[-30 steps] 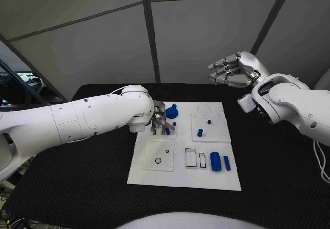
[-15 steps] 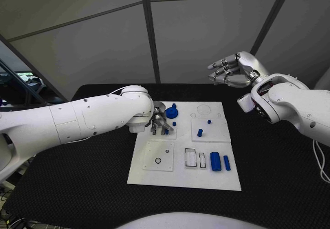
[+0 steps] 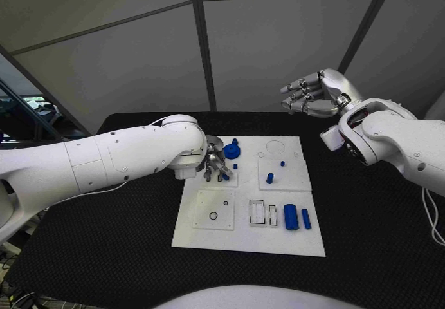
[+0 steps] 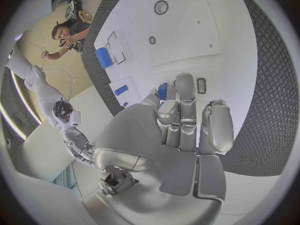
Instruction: Assemble the parts on the task board
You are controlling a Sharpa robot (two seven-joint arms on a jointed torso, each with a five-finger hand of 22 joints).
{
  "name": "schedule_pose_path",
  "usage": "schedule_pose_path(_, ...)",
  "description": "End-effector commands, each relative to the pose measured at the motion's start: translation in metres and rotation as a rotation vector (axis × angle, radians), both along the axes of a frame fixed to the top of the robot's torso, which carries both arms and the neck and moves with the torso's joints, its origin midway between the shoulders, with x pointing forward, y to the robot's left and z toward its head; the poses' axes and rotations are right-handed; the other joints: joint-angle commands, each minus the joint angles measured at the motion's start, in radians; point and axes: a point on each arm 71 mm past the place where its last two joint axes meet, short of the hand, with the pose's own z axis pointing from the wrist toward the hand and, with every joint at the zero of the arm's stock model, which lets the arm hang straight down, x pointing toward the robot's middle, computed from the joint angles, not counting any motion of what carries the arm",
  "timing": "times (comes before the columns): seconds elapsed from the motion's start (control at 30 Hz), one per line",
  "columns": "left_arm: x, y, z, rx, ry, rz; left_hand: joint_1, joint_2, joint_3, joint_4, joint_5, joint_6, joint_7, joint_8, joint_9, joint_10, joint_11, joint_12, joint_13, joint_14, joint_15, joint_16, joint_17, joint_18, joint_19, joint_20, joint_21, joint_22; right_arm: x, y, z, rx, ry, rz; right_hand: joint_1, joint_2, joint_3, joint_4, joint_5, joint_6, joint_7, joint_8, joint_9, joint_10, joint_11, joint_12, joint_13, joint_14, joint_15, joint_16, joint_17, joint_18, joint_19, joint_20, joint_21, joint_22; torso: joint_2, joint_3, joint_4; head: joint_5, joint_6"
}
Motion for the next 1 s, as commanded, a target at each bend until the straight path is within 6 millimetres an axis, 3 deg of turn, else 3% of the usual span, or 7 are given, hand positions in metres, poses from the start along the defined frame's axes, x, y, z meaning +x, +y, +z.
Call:
schedule_pose_path(0.03,-0.001,0.001,0.000,-0.057,0.012,0.036,-0.041,-0.057,0.261,-0.093,0.011,-0.005,0.015,0.002,0.024,0.000,-0.001,-0.009,-0.005,0.000,0.004,-0.006,0.004,0.006,-0.002,0.000,0.001,0.005,0.001,0.000,0.001,-0.002,0.007,0.007,-0.006,0.007,0.001,-0.003,0.007,0.000,0.006,-0.002,0.001,-0.003,0.007,-0.004,-0.002,-0.001,0.005,-0.005,-0.002,0.009,-0.002,0.006,-0.006,-0.001,0.000,0.0000,0.0010,0.000,-0.001)
schedule_pose_path(0.13,-0.001,0.004,0.001,-0.085,0.003,0.059,-0.114,-0.119,0.441,-0.119,0.013,-0.007,0.002,0.017,0.054,0.010,0.001,-0.005,-0.001,0.003,0.006,-0.007,0.008,0.004,0.002,0.003,0.004,0.014,0.001,0.000,0.000,-0.004,0.011,0.007,-0.007,0.007,0.001,-0.004,0.008,0.000,0.006,-0.002,0.001,-0.004,0.007,-0.005,-0.003,-0.001,0.006,-0.006,-0.002,0.009,-0.003,0.007,-0.007,-0.002,0.000,-0.0004,0.0011,0.000,-0.001)
schedule_pose_path(0.17,-0.001,0.005,0.002,-0.100,0.000,0.071,-0.126,-0.132,0.463,-0.126,0.009,-0.008,0.004,0.021,0.060,0.014,0.002,-0.001,0.003,0.003,0.001,-0.007,0.009,0.004,0.004,0.003,0.006,0.017,0.001,0.000,0.000,-0.004,0.013,0.007,-0.007,0.007,0.001,-0.004,0.008,0.000,0.006,-0.002,0.001,-0.004,0.007,-0.005,-0.003,-0.001,0.006,-0.006,-0.002,0.009,-0.003,0.007,-0.007,-0.002,0.000,-0.0002,0.0010,0.000,-0.001)
schedule_pose_path(0.33,-0.004,0.013,0.005,-0.157,-0.029,0.127,-0.203,-0.166,0.594,-0.166,0.009,-0.011,0.005,0.043,0.096,0.027,0.003,0.012,0.015,0.006,-0.002,-0.008,0.014,0.001,0.012,0.003,0.012,0.031,0.002,-0.002,-0.001,-0.008,0.018,0.007,-0.015,0.007,0.000,0.001,0.010,-0.002,0.008,-0.003,0.001,-0.007,0.010,-0.007,-0.006,-0.002,0.008,-0.012,-0.003,0.008,-0.006,0.009,-0.011,-0.003,0.000,-0.0018,0.0028,-0.003,-0.001)
schedule_pose_path(0.53,-0.008,0.024,0.009,-0.198,-0.075,0.184,-0.237,-0.178,0.647,-0.196,0.016,-0.010,0.000,0.055,0.115,0.041,0.001,0.028,0.031,0.007,-0.003,-0.009,0.016,-0.001,0.019,0.002,0.017,0.043,0.003,-0.005,-0.001,-0.012,0.024,0.001,-0.022,0.009,-0.001,0.005,0.009,-0.003,0.009,-0.003,0.001,-0.009,0.011,-0.008,-0.009,-0.003,0.009,-0.016,-0.003,0.008,-0.007,0.010,-0.015,-0.005,0.000,0.0010,0.0056,-0.006,0.004)
schedule_pose_path(0.87,-0.021,0.028,0.006,-0.184,-0.157,0.212,-0.268,-0.190,0.682,-0.218,0.037,-0.004,-0.004,0.064,0.130,0.059,-0.003,0.046,0.050,0.007,-0.006,-0.010,0.018,-0.008,0.041,-0.001,0.036,0.076,0.003,-0.010,-0.002,-0.016,0.029,-0.010,-0.028,0.009,-0.003,0.009,0.009,-0.004,0.009,-0.003,0.000,-0.010,0.011,-0.009,-0.011,-0.002,0.010,-0.019,-0.003,0.009,-0.008,0.012,-0.019,-0.007,0.001,0.0044,0.0194,-0.010,-0.002)
schedule_pose_path(1.0,-0.025,0.028,0.000,-0.162,-0.183,0.217,-0.280,-0.195,0.693,-0.227,0.058,-0.002,-0.005,0.066,0.134,0.061,-0.004,0.047,0.051,0.008,-0.007,-0.010,0.019,-0.007,0.041,-0.002,0.035,0.077,0.003,-0.011,-0.002,-0.017,0.030,-0.010,-0.028,0.009,-0.003,0.009,0.009,-0.004,0.009,-0.003,0.000,-0.011,0.011,-0.009,-0.012,-0.003,0.010,-0.019,-0.003,0.009,-0.008,0.012,-0.019,-0.007,0.002,0.0053,0.0166,-0.010,-0.003)
